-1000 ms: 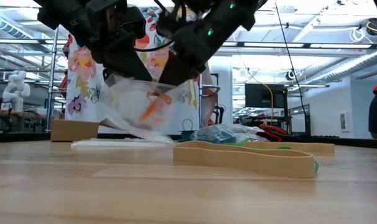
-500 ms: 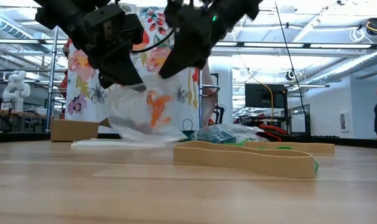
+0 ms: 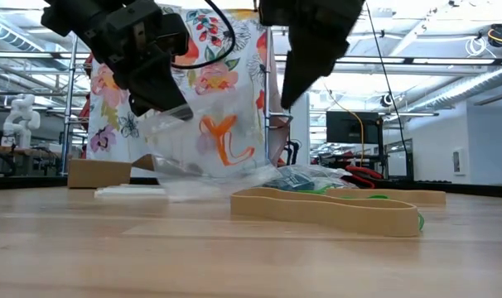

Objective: Sort rubber bands
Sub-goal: Put the orange rubber band into the transparent zip bag

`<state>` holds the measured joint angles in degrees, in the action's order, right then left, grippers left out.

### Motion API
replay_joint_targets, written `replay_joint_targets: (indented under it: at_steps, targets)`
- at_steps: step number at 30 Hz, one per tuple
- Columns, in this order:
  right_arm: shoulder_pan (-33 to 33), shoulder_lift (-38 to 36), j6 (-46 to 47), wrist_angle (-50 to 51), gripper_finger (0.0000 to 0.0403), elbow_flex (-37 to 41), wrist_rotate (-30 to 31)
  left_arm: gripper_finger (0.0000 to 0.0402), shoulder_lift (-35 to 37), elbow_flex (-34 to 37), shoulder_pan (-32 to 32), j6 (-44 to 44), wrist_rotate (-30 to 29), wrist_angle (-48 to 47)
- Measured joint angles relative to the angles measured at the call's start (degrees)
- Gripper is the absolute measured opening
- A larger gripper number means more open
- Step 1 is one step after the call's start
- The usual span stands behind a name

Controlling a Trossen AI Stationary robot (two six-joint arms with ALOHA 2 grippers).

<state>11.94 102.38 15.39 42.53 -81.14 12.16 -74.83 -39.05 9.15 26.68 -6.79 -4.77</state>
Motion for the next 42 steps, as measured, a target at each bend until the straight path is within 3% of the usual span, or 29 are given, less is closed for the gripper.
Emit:
replay_joint_targets:
  at_steps: [5, 14, 16, 19, 21, 27, 32, 36, 42]
  targets:
    - [1.74, 5.95, 3.87, -0.84, 0.0119, 0.00, 0.09, 0.0012, 0.00, 0.00, 1.12, 1.50, -0.08, 0.03]
    - [-0.90, 16.64, 14.42, -0.83, 0.0116, -0.14, -1.61, 0.0012, 0.00, 0.00, 3.35, 2.82, -1.02, -0.05]
    - [-1.38, 18.15, 14.23, -0.78, 0.0101, -0.33, -3.60, 0.0012, 0.00, 0.00, 3.36, 2.58, -1.34, -0.01]
    - [-1.30, 18.78, 11.77, -1.23, 0.0040, -0.35, -4.52, 0.0012, 0.00, 0.01, 3.31, 1.77, -2.71, -0.37]
    - [-1.07, 17.97, 9.92, -1.33, 0.0012, -0.23, -3.28, 0.0012, 0.00, 0.02, 2.82, -0.33, -3.79, -0.70]
    - [-2.17, 10.61, 5.33, 2.13, 0.0002, 0.44, 0.71, 0.0012, -0.04, 0.06, -3.49, -5.75, -4.10, -0.89]
    - [-4.22, 3.38, 2.78, 4.84, 0.0001, 0.20, 7.32, 0.0012, -0.05, 1.52, -10.65, -10.65, 1.12, 1.04]
    - [-4.89, -0.84, -5.25, -3.20, 0.0001, 0.04, 11.96, 0.0012, -0.07, 1.68, -14.81, -11.41, 6.74, 2.61]
    - [-6.54, 0.20, -22.51, -20.16, 0.0000, 0.09, 11.49, 0.0012, -0.07, 1.68, -16.38, -10.52, 14.83, 6.55]
